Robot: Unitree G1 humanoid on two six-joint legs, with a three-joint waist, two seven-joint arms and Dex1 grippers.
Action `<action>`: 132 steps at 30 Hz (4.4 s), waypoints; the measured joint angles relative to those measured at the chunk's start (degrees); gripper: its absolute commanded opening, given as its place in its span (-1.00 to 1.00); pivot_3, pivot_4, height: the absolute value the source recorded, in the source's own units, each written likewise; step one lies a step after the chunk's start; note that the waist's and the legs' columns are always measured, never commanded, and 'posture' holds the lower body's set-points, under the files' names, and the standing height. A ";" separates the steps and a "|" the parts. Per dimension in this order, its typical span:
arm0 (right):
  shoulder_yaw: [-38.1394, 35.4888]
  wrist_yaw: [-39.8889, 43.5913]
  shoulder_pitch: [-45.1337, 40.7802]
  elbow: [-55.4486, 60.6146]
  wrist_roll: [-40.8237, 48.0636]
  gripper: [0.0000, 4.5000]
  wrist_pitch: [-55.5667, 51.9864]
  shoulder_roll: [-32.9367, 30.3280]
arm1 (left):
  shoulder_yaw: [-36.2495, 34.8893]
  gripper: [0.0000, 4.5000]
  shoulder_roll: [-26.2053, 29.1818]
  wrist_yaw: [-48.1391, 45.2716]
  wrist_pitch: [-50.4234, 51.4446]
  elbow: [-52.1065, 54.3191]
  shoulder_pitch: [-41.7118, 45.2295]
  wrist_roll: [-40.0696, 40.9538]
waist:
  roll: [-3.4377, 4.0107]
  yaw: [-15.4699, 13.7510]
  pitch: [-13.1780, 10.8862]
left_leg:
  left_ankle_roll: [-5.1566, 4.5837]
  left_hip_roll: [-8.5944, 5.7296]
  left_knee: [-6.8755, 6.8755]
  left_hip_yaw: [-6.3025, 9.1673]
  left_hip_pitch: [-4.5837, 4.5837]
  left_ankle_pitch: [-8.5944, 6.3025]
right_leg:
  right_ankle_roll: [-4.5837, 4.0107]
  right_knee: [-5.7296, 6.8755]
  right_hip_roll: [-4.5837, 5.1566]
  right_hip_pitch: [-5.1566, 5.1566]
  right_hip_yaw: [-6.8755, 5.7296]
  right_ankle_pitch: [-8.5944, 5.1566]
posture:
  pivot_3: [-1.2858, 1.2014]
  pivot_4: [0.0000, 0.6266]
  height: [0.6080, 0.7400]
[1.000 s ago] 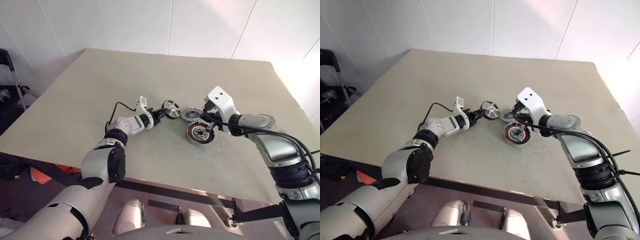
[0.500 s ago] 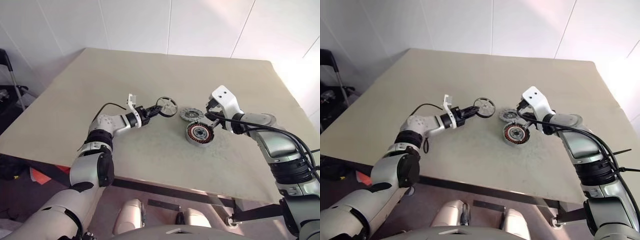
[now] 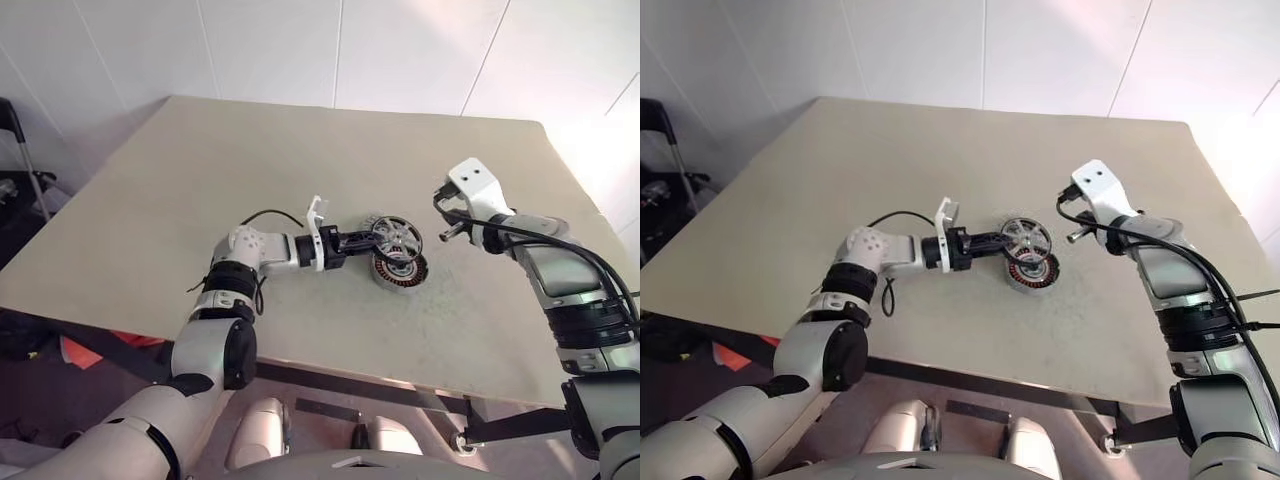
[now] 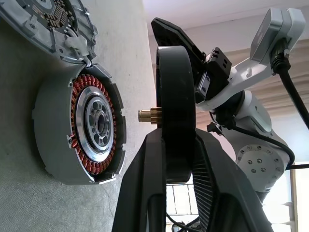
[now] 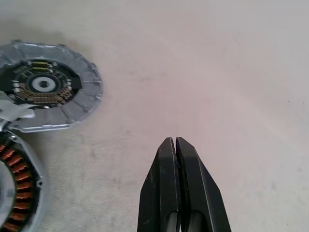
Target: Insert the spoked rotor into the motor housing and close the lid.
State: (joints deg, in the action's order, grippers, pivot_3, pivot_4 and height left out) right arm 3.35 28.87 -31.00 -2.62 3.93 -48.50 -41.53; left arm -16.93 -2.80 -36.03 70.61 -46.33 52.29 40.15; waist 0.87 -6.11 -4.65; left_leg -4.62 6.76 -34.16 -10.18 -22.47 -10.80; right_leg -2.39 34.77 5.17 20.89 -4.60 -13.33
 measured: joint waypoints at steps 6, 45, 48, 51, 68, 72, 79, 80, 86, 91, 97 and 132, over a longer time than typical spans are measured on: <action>-0.54 -0.47 0.98 0.39 0.00 -1.00 -1.11 0.00 | 0.59 -0.80 -0.33 -1.16 -4.24 -5.96 2.31 -2.01 | 0.00 -0.01 0.00 | -0.02 0.00 -0.02 0.00 -0.01 -0.01 | 0.00 0.00 0.00 -0.01 0.00 0.00 | 0.03 -1.00 1.00; -0.47 1.59 1.68 5.94 0.87 -1.00 -1.66 1.98 | 1.78 -0.07 4.27 -6.17 -9.17 -10.61 4.77 -8.74 | 0.04 0.13 -0.01 | -0.01 0.00 0.02 0.00 0.13 -0.01 | 0.00 0.00 0.01 -0.12 0.00 0.00 | 0.03 -1.00 1.00; -0.47 2.72 1.87 6.52 1.17 -1.00 -1.37 2.41 | 1.27 -0.07 6.06 -6.31 -7.80 -6.71 3.30 -8.16 | 0.05 0.12 -0.01 | -0.02 0.00 0.01 0.00 0.11 -0.02 | 0.00 0.00 0.01 -0.12 0.00 0.00 | 0.03 -1.00 1.00; -0.42 5.84 4.09 11.12 3.85 -1.00 -0.70 3.04 | 0.89 -0.07 7.43 -5.97 -6.93 -0.78 0.08 -7.34 | 0.06 0.07 -0.02 | -0.02 0.00 0.02 0.00 0.05 -0.02 | -0.01 0.00 0.01 -0.05 -0.01 0.00 | 0.03 -1.00 1.00; 0.11 11.73 14.57 25.02 9.89 -1.00 -1.87 1.42 | -4.10 -0.07 11.97 4.44 -5.09 25.36 -12.81 -2.33 | 0.08 -0.02 -0.03 | 0.05 0.00 0.01 0.01 0.15 0.00 | 0.01 0.01 0.01 -0.16 0.01 0.00 | 0.03 -1.00 1.00; 1.99 11.10 14.57 23.86 9.70 -1.00 -1.92 1.99 | -4.01 -0.07 11.29 5.97 -5.10 25.90 -12.81 -1.54 | 0.08 0.03 -0.03 | 0.06 0.01 0.03 0.01 0.15 0.01 | 0.01 0.01 0.00 -0.14 0.01 0.00 | 0.03 -1.00 1.00; 2.87 10.22 14.02 20.80 8.96 -1.00 1.10 1.89 | -3.91 -0.07 11.57 7.12 -5.44 26.12 -12.81 -1.08 | 0.06 -0.01 -0.02 | 0.06 0.00 0.02 0.02 0.42 0.00 | 0.04 -0.03 0.01 -0.40 0.01 -0.02 | 0.03 -1.00 1.00; 2.91 10.22 13.86 20.40 8.79 -1.00 1.29 1.55 | -3.91 -0.07 11.63 7.37 -5.47 26.16 -12.82 -1.06 | 0.05 -0.03 -0.02 | 0.07 0.00 0.02 0.02 0.51 0.00 | 0.06 -0.04 0.01 -0.50 0.01 -0.03 | 0.03 -1.00 1.00; 3.57 10.27 13.29 19.68 7.94 -1.00 1.87 0.75 | -3.37 -0.07 11.63 7.58 -6.06 26.24 -12.95 -1.00 | 0.04 -0.03 -0.03 | 0.09 0.00 0.03 0.03 0.71 0.01 | 0.47 -0.06 0.00 -0.67 0.02 -0.27 | 0.03 -1.00 1.00; 3.73 10.43 13.12 19.67 7.95 -1.00 2.00 0.55 | -2.56 -0.07 11.65 7.44 -7.58 25.85 -13.04 -1.06 | 0.04 -0.05 -0.03 | 0.08 0.00 0.04 0.03 0.68 0.00 | 0.45 -0.07 0.00 -0.65 0.02 -0.26 | 0.03 -1.00 1.00; 3.64 11.56 13.14 20.33 8.38 -0.92 1.92 0.03 | -1.72 -0.06 12.13 7.05 -8.23 24.78 -13.04 -1.11 | 0.04 0.02 -0.04 | 0.08 0.00 0.09 0.03 0.58 0.00 | 0.15 -0.07 0.00 -0.54 0.02 -0.08 | 0.03 -1.00 1.00; 2.44 12.57 14.19 19.76 9.65 -0.98 2.77 -1.16 | 0.08 -0.05 13.00 6.55 -9.58 24.76 -14.46 -1.12 | 0.03 0.07 -0.05 | 0.08 0.00 0.09 0.02 0.53 0.00 | 0.11 -0.06 0.00 -0.50 0.02 -0.06 | 0.03 -1.00 1.00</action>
State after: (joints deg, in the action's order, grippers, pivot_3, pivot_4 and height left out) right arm 5.78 41.44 -16.81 17.14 13.59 -45.73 -42.69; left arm -16.86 10.20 -29.48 61.03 -21.57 37.83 39.03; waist 0.90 -6.04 -4.69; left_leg -4.54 6.76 -34.07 -10.16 -21.94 -10.80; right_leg -2.28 34.71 5.17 20.39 -4.58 -13.39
